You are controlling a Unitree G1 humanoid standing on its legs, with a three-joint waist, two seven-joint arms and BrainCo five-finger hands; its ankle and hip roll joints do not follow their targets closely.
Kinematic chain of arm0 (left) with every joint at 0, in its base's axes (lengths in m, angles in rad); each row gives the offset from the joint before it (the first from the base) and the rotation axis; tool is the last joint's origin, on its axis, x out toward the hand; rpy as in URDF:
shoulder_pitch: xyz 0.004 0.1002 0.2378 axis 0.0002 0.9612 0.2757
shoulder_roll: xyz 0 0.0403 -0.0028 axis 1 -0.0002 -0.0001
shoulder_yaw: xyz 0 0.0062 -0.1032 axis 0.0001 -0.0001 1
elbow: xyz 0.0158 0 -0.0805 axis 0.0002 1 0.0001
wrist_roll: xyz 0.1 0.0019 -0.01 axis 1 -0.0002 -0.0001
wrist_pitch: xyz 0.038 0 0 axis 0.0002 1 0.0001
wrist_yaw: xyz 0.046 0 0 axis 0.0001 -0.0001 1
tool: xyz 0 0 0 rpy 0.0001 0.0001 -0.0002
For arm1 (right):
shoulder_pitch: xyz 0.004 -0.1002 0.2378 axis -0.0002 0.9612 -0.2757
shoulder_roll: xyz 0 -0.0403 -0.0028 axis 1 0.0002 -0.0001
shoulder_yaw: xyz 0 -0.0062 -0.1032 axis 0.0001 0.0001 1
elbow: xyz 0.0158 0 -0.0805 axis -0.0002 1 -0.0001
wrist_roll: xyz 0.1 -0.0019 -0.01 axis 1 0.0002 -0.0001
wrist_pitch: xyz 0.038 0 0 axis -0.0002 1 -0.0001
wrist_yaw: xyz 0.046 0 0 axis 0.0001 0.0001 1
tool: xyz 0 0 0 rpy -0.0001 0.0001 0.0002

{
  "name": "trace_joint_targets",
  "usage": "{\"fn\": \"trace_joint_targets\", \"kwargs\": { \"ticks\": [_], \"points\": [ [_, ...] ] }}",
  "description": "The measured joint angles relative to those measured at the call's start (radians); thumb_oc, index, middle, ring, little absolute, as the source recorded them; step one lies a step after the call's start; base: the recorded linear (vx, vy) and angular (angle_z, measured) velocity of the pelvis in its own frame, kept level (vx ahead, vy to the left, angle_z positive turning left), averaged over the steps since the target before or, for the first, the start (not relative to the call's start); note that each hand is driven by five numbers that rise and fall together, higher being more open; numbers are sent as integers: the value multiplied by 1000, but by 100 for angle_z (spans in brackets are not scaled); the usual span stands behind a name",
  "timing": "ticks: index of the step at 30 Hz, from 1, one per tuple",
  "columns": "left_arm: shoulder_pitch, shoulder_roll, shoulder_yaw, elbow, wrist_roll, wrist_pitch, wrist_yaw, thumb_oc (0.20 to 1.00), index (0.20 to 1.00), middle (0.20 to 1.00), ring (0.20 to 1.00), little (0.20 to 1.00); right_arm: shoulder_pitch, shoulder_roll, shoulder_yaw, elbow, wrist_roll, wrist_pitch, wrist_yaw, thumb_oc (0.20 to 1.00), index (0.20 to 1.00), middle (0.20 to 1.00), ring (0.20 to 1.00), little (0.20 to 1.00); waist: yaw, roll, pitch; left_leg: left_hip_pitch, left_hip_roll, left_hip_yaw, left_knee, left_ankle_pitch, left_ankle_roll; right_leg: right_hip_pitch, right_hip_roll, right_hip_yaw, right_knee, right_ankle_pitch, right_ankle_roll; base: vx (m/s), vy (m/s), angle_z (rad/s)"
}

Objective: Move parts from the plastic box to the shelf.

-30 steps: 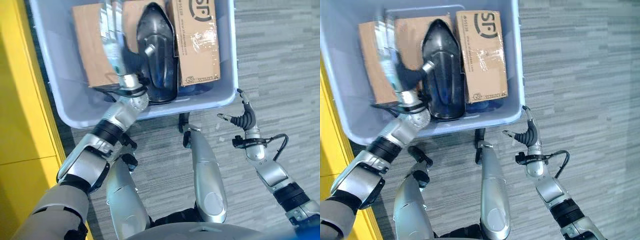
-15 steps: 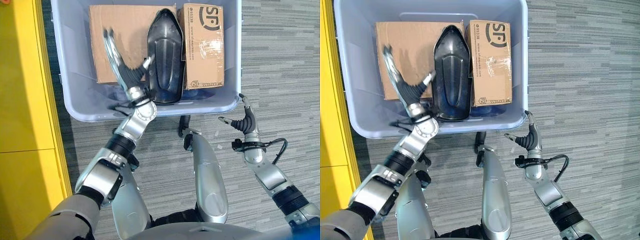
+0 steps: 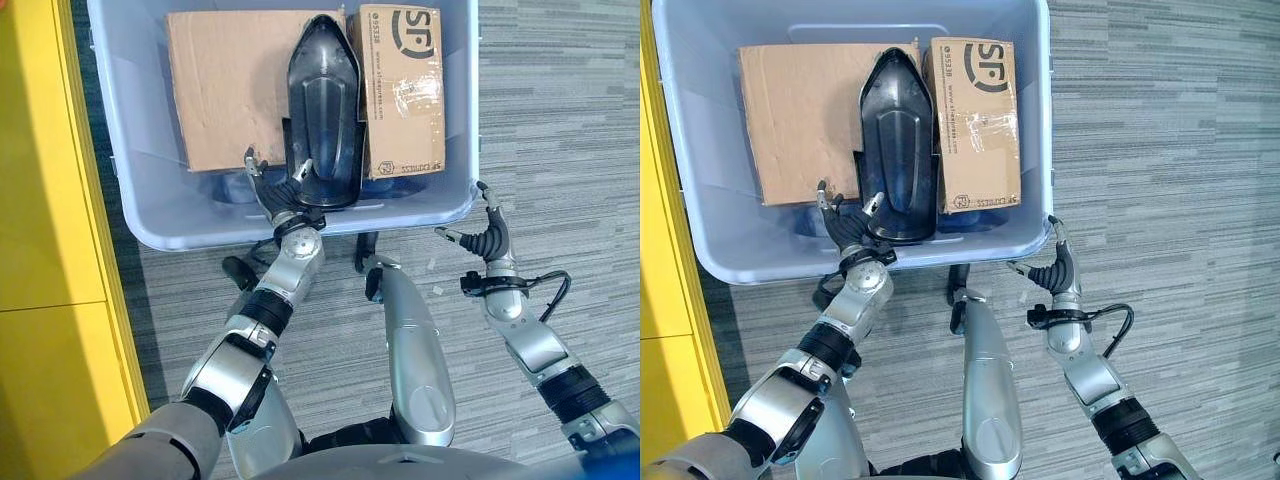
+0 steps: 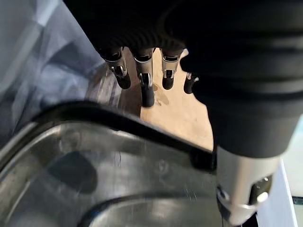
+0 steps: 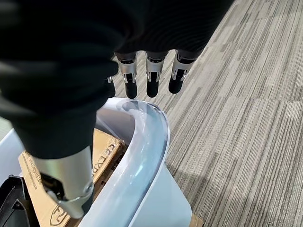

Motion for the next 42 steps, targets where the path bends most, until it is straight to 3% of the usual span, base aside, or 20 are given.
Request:
{"fn": "trace_joint_targets", "kwargs": {
  "ticks": [2, 8, 19, 23, 26, 28, 29, 30, 31, 36, 42],
  "points": [
    [-20, 1, -13, 9, 8, 42, 24, 1000, 1000, 1000, 1000, 1000, -8, 0, 2, 4, 10, 5, 2, 1000, 1000, 1000, 1000, 1000, -4, -1, -1, 0, 0, 1, 2, -1, -1, 2, 0, 1, -2, 3, 0, -14, 53, 0],
    [-68, 16, -9, 71, 12, 90, 67, 1000, 1000, 1000, 1000, 1000, -54, 0, 20, 31, 27, 20, 7, 1000, 1000, 1000, 1000, 1000, -9, -2, -1, 0, 7, 10, 12, -7, 0, 2, 9, 10, -17, 16, 2, -14, 8, -5],
    [-185, 85, -67, 109, 239, 426, 87, 1000, 1000, 1000, 1000, 1000, -103, -11, 45, 34, 29, 21, 34, 1000, 1000, 1000, 1000, 1000, -26, -12, -9, -1, 12, 67, 33, -36, 7, -25, 22, 63, -60, 44, 32, -24, 34, -12],
    [-291, 194, -132, 230, 371, 507, 16, 1000, 1000, 1000, 1000, 1000, -126, -12, 53, 32, 29, 19, 40, 1000, 1000, 1000, 1000, 1000, -57, -16, -11, -21, 12, 94, 35, -40, 9, -57, 28, 86, -85, 67, 44, -20, 35, -17],
    [-323, 223, -173, 283, 420, 558, -3, 1000, 1000, 1000, 1000, 1000, -125, -13, 55, 32, 29, 18, 52, 1000, 1000, 1000, 1000, 1000, -84, -16, -12, -18, 8, 109, 37, -42, 14, -62, 30, 96, -91, 84, 25, -15, 42, -13],
    [-320, 220, -173, 302, 420, 549, -1, 1000, 1000, 1000, 1000, 1000, -125, -12, 57, 32, 28, 16, 53, 1000, 1000, 1000, 1000, 1000, -82, -16, -12, -17, 6, 109, 37, -44, 13, -62, 29, 99, -89, 81, 24, 0, 0, 0],
    [-316, 219, -173, 310, 418, 549, -1, 482, 482, 482, 482, 482, -125, -12, 57, 31, 28, 16, 53, 1000, 1000, 1000, 1000, 1000, -83, -15, -12, -16, 6, 109, 38, -45, 12, -63, 28, 101, -87, 81, 25, 0, 0, 0],
    [-315, 220, -173, 311, 405, 546, -3, 382, 382, 382, 382, 382, -125, -12, 57, 31, 28, 16, 53, 1000, 1000, 1000, 1000, 1000, -83, -15, -12, -17, 6, 111, 38, -46, 11, -65, 28, 103, -86, 73, 29, -6, -5, -3],
    [-319, 222, -169, 313, 389, 544, -1, 200, 200, 200, 200, 200, -126, -12, 57, 31, 28, 16, 53, 1000, 1000, 1000, 1000, 1000, -81, -15, -12, -17, 6, 114, 38, -46, 11, -70, 29, 106, -84, 73, 29, -4, -5, -5],
    [-343, 232, -163, 357, 345, 513, 23, 200, 200, 200, 200, 200, -126, -13, 57, 31, 28, 16, 51, 1000, 1000, 1000, 1000, 1000, -81, -7, -22, -31, 7, 122, 38, -53, 9, -95, 29, 112, -81, 73, 30, -4, -5, -3],
    [-344, 217, -86, 361, 171, 375, 67, 200, 200, 200, 200, 200, -129, -12, 57, 29, 28, 20, 50, 1000, 1000, 1000, 1000, 1000, -78, 13, -41, -45, 10, 119, 40, -46, 8, -110, 32, 112, -67, 64, 27, 4, -40, 0]
  ]
}}
